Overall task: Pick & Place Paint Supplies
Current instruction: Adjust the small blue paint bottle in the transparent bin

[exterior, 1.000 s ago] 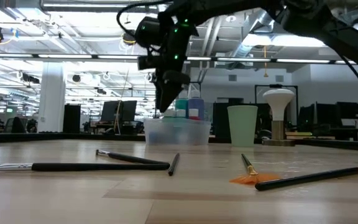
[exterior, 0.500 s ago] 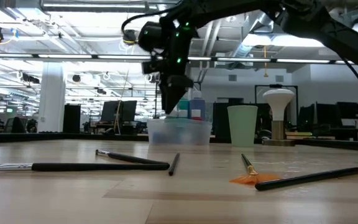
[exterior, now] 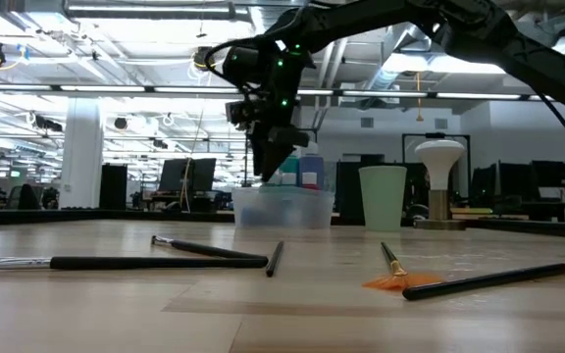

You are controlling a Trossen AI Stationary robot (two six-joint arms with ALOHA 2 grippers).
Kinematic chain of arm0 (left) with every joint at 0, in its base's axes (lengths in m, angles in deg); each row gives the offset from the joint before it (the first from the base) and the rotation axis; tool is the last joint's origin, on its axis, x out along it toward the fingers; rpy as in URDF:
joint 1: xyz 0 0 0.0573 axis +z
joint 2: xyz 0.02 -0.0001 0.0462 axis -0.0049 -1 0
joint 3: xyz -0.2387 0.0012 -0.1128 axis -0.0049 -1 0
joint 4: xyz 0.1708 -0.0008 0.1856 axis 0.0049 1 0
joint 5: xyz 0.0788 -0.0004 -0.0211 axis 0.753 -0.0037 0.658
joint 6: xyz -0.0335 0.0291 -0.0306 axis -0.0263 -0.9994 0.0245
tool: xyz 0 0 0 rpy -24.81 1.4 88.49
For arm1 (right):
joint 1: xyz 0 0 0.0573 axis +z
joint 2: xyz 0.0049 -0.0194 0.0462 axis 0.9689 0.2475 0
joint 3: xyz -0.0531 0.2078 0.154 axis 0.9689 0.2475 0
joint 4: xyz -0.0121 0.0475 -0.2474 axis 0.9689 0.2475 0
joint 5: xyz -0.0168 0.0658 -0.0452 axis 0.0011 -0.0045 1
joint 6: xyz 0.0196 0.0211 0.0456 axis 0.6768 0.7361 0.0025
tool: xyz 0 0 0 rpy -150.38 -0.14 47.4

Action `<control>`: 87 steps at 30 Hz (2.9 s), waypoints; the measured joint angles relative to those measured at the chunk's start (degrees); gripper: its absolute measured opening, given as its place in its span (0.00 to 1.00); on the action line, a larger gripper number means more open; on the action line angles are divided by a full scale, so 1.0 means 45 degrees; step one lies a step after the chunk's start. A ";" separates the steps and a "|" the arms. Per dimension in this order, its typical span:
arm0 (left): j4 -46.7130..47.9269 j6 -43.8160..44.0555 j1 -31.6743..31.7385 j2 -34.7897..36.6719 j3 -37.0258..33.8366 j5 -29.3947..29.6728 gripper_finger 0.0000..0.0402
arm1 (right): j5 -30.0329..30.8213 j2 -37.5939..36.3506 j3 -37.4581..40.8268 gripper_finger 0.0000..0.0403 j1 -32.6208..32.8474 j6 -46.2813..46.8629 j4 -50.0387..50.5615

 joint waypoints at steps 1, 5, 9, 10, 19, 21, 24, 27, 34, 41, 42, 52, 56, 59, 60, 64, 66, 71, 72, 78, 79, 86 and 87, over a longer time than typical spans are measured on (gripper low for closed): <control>0.0004 -0.0043 -0.0003 0.0000 0.0000 -0.0006 0.53 | -0.0003 -0.0008 -0.0001 0.47 -0.0041 -0.0058 -0.0149; 0.0027 -0.0310 0.0001 0.0000 0.0000 -0.0043 0.53 | -0.0010 0.0007 -0.0001 0.47 -0.0075 -0.0316 -0.0299; 0.0055 -0.0324 0.0002 0.0000 0.0000 -0.0042 0.53 | -0.0121 0.0012 -0.0001 0.47 -0.0044 -0.0225 -0.0067; 0.0055 -0.0324 0.0002 0.0000 0.0000 -0.0040 0.53 | -0.0175 0.0012 -0.0001 0.47 -0.0027 -0.0234 -0.0079; 0.0088 -0.0324 0.0002 0.0000 0.0000 -0.0032 0.53 | -0.0443 -0.0019 0.0775 0.47 0.0043 -0.0322 -0.0405; 0.0089 -0.0319 -0.0002 0.0000 0.0000 -0.0032 0.53 | -0.0329 0.0012 0.1363 0.47 0.0017 -0.0387 -0.0528; 0.0089 -0.0321 0.0002 0.0002 0.0000 0.0016 0.53 | 0.0018 0.0012 0.2022 0.47 0.0013 -0.0642 -0.1164; 0.0089 -0.0319 0.0001 0.0005 0.0000 0.0016 0.53 | 0.0239 0.0026 0.2189 0.47 0.0027 -0.0869 -0.1359; 0.0089 -0.0319 -0.0003 0.0005 0.0000 0.0011 0.53 | 0.0269 0.0007 0.2164 0.47 0.0002 -0.1318 -0.1622; 0.0088 -0.0241 -0.0002 0.0005 0.0000 0.0002 0.53 | 0.0269 0.0007 0.2160 0.47 -0.0007 -0.1739 -0.1501; 0.0089 -0.0136 0.0000 0.0005 0.0000 -0.0003 0.53 | 0.0269 0.0007 0.2160 0.47 -0.0007 -0.1546 -0.1494; 0.0084 0.0147 -0.0001 0.0005 0.0000 -0.0037 0.53 | 0.0259 0.0007 0.2160 0.47 0.0400 0.1073 0.0243; 0.0084 0.0147 0.0002 0.0005 0.0000 -0.0037 0.53 | 0.0074 0.0002 0.2155 0.47 0.0635 0.1979 0.0314; 0.0080 0.0147 -0.0002 0.0005 0.0000 -0.0032 0.53 | 0.0020 0.0002 0.2155 0.47 0.0865 0.2772 0.0132; 0.0080 0.0148 0.0000 0.0005 0.0000 -0.0032 0.53 | -0.0025 0.0002 0.2155 0.47 0.0944 0.3045 0.0105; 0.0080 0.0347 0.0002 0.0005 0.0000 -0.0028 0.53 | -0.0119 0.0002 0.2155 0.47 0.1218 0.3922 0.0284; 0.0080 0.0439 0.0001 0.0005 0.0000 -0.0027 0.53 | -0.0130 0.0002 0.2155 0.48 0.1311 0.4084 0.0421; 0.0079 0.0443 0.0001 0.0005 0.0000 0.0011 0.53 | -0.0740 0.0002 0.2155 0.50 0.1296 0.4980 0.0175; 0.0080 0.0443 -0.0003 0.0005 0.0000 0.0011 0.53 | -0.0910 0.0106 0.2136 0.50 0.1228 0.5131 0.0058; 0.0075 0.0436 -0.0001 0.0005 -0.0005 0.0010 0.53 | -0.0709 0.0843 0.2009 0.48 0.1227 0.5069 0.0184; 0.0075 0.0402 0.0001 0.0005 -0.0005 0.0006 0.53 | -0.0722 0.0847 0.2019 0.49 0.1227 0.5064 0.0219; 0.0071 0.0367 -0.0002 0.0005 -0.0005 0.0006 0.53 | -0.0375 0.0891 0.1961 0.37 0.1310 0.5079 -0.0495; 0.0071 0.0366 -0.0002 0.0005 -0.0005 0.0006 0.53 | -0.0403 0.0891 0.1956 0.32 0.1284 0.5079 -0.0501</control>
